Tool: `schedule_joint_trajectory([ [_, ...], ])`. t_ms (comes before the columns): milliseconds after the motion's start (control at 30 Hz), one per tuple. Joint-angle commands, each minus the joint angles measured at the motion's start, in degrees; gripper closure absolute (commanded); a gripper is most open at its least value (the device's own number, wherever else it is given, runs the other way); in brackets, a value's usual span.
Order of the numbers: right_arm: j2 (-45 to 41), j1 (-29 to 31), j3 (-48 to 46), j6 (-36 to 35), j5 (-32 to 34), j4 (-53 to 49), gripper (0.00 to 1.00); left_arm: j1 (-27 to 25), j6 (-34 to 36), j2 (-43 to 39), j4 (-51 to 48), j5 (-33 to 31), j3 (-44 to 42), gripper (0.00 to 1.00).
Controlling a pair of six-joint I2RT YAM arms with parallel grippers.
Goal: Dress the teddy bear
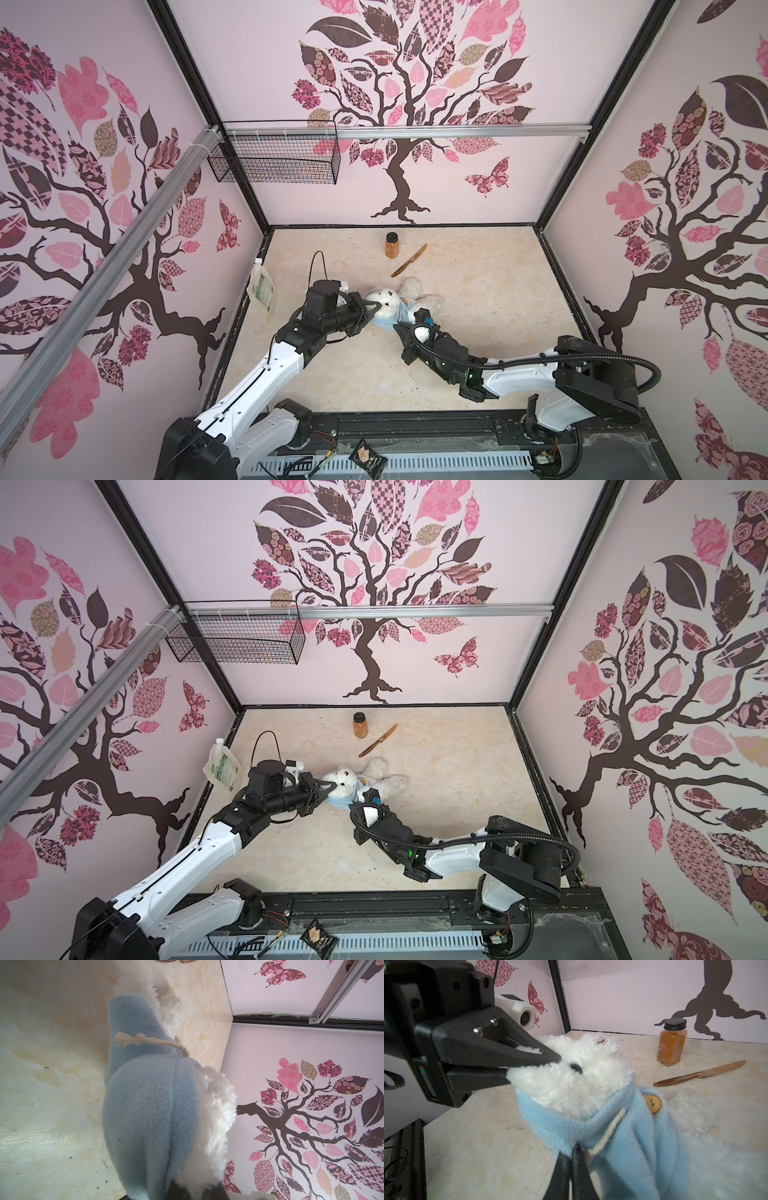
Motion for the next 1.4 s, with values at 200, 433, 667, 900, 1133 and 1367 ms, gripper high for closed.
schedule_joint_trajectory([
  [200, 0.35, -1.31, -5.97, 2.21, 8.39, -19.74, 0.95, 2.80, -0.95, -4.29, 10.93, -3.42, 4.19, 1.00],
  [433, -0.74, -1.31, -6.60, 2.89, 7.87, -20.35, 0.94, 2.80, -0.95, -4.08, 11.02, -3.44, 4.00, 1.00],
  [667, -2.52, -1.31, -7.51, 2.44, 6.67, -20.66, 0.91, 2.98, -0.86, -3.92, 11.12, -3.48, 3.75, 1.00],
  [900, -10.58, -1.31, -8.87, -1.61, 1.49, -19.37, 0.82, 2.98, -1.00, -3.41, 11.28, -3.09, 3.49, 1.00],
  [1133, -20.12, -1.31, -2.71, -8.73, -11.88, -18.61, 0.65, 2.76, -1.45, -2.57, 11.88, -2.04, 2.93, 1.00],
  [1367, -10.31, -1.23, 9.19, -4.34, -12.51, -19.73, 0.56, 1.42, -1.83, -1.59, 12.79, -2.60, 2.66, 1.00],
])
